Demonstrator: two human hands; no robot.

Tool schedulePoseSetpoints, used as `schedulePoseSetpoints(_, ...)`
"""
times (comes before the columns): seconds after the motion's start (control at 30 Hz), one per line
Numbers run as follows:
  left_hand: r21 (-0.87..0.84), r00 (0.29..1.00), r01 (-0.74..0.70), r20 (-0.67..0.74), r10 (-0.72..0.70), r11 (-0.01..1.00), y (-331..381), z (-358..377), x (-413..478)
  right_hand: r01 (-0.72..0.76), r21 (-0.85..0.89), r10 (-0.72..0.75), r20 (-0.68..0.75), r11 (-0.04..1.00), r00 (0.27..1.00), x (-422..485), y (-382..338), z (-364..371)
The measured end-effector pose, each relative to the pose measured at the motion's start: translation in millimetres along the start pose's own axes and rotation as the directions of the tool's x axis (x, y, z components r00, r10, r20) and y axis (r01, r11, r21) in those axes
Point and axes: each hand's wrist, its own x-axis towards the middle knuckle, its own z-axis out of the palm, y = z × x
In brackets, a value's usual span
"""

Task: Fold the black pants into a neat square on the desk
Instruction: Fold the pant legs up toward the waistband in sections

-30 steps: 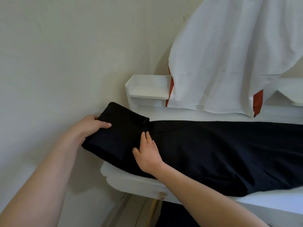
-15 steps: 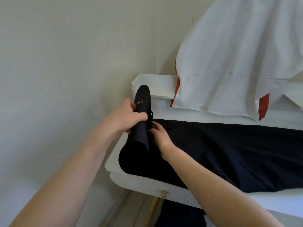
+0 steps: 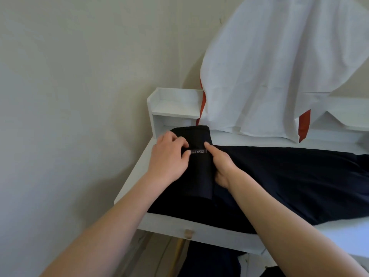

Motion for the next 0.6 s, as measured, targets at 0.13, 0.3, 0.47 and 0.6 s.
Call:
schedulePoseSetpoints(0.13, 0.019, 0.966, 0.027, 0.257, -0.031, 0.999, -18.6, 24.9, 3.0, 0.025, -0.048, -0.031, -0.112, 0.999, 0.993, 1.0, 6.3, -5.1)
schedulePoseSetpoints(0.3, 0.123, 0.928, -0.024, 0.372, -0.024, 0.992, -21.5, 49.1, 0.4, 0.066, -0.252, -0.126, -0.230, 0.966, 0.965, 8.0, 15.7, -14.4)
schedulePoseSetpoints(0.47, 0.174, 0.912, -0.029, 0.408, -0.045, 0.984, -17.7, 63.4, -3.5, 0.130, -0.604, -0.357, -0.274, 0.786, 0.893, 10.4, 19.1, -22.0)
schedulePoseSetpoints(0.6, 0.203, 0.921, -0.039, 0.387, -0.044, 0.978, -17.1, 75.5, -11.7, 0.159, -0.892, -0.590, -0.139, 0.424, 0.796, 4.3, 22.0, -19.4)
